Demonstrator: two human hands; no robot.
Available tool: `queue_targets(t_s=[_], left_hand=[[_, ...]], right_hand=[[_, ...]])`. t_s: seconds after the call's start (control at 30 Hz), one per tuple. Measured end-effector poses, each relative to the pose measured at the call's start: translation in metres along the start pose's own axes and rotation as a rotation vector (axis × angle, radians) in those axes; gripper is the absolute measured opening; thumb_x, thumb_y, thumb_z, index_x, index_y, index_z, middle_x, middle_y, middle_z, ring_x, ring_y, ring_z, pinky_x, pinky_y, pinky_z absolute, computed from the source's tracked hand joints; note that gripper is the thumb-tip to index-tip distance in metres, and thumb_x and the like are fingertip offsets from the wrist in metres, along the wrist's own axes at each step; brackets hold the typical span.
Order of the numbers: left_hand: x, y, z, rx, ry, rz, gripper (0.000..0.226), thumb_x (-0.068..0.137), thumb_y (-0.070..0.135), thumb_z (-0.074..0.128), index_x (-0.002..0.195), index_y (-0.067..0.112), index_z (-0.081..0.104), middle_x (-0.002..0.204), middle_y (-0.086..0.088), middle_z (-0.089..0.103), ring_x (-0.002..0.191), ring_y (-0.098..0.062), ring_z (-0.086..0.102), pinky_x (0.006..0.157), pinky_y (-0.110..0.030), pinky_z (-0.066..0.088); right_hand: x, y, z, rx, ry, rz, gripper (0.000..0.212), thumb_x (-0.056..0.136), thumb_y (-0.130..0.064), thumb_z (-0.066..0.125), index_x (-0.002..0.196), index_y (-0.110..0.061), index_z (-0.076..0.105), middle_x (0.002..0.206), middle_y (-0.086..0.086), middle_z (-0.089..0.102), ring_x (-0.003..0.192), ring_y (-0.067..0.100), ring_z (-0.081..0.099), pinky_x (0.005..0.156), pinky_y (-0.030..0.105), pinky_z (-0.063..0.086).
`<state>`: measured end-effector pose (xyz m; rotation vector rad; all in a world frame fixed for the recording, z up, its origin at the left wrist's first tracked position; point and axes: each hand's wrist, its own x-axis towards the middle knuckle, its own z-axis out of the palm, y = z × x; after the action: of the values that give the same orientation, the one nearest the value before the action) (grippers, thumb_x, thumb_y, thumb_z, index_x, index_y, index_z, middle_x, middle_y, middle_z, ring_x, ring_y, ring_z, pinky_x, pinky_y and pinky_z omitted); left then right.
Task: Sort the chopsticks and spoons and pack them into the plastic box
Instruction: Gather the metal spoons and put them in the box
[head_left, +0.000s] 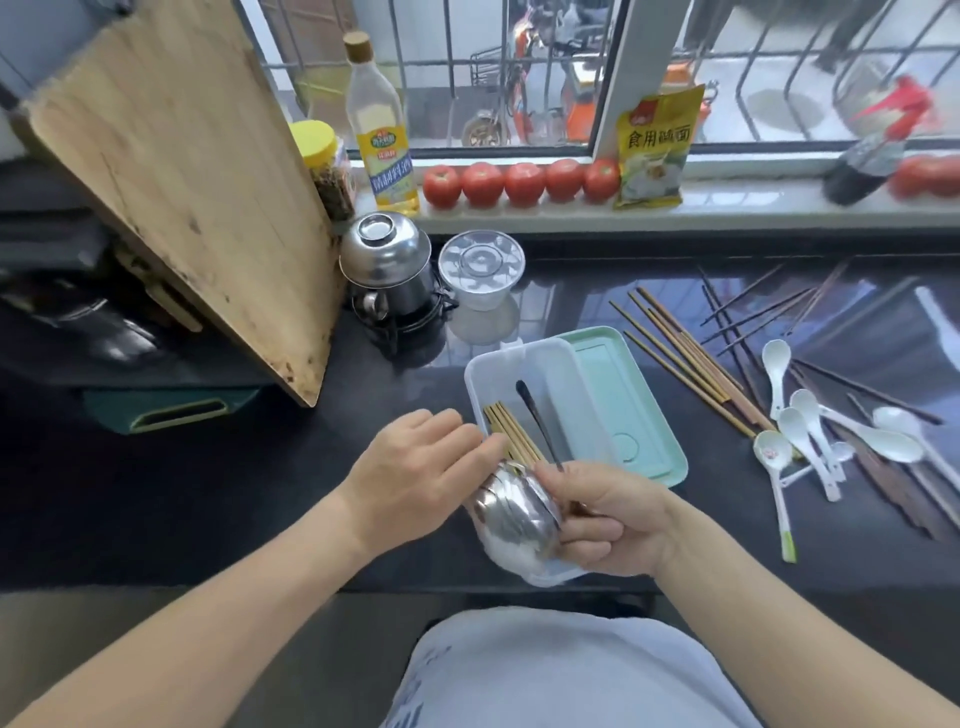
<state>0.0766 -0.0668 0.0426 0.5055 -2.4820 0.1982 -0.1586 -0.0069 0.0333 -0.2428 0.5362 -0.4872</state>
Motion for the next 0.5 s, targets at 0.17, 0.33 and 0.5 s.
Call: queue_targets(t_s=[0.17,0.33,0.5], left_hand=[[-0.022,-0.009,-0.009,-0.104,0.1,-0.21,0.012,0.093,-0.001,0.061,0.097,0.01,0.058,0.077,-0.007,0.068,0.062,-0.026,0.064,0.053,-0.039,0.054],[-0.066,0.002,-0.01,-0.206,-0.088,-1.141,0.023,0.107,0.02,0.046,0.086,0.016,0.053,0.065,0.001,0.056,0.057,-0.025,0.05,0.054,-0.039,0.037],[-0.092,0.038,0.002,-0.763,0.053,-1.913,0.03,0.097,0.046,0.052,0.086,0.018,0.05,0.057,0.005,0.036,0.049,-0.016,0.029,0.051,-0.034,0.027]], right_hand=[[-0.017,-0.003,0.004,0.136,0.21,-0.118,0.034,0.084,-0.017,0.083,0.105,-0.003,0.06,0.075,0.007,0.064,0.033,0.002,0.026,0.035,0.016,0.035],[-0.055,-0.036,0.007,-0.397,0.867,-0.316,0.03,0.093,-0.011,0.067,0.123,-0.011,0.065,0.073,0.005,0.066,0.044,0.009,0.042,0.042,0.022,0.032],[-0.028,-0.037,0.013,-0.355,0.96,-0.2,0.02,0.093,-0.006,0.067,0.108,0.007,0.069,0.071,0.01,0.058,0.038,0.008,0.029,0.036,0.019,0.024]])
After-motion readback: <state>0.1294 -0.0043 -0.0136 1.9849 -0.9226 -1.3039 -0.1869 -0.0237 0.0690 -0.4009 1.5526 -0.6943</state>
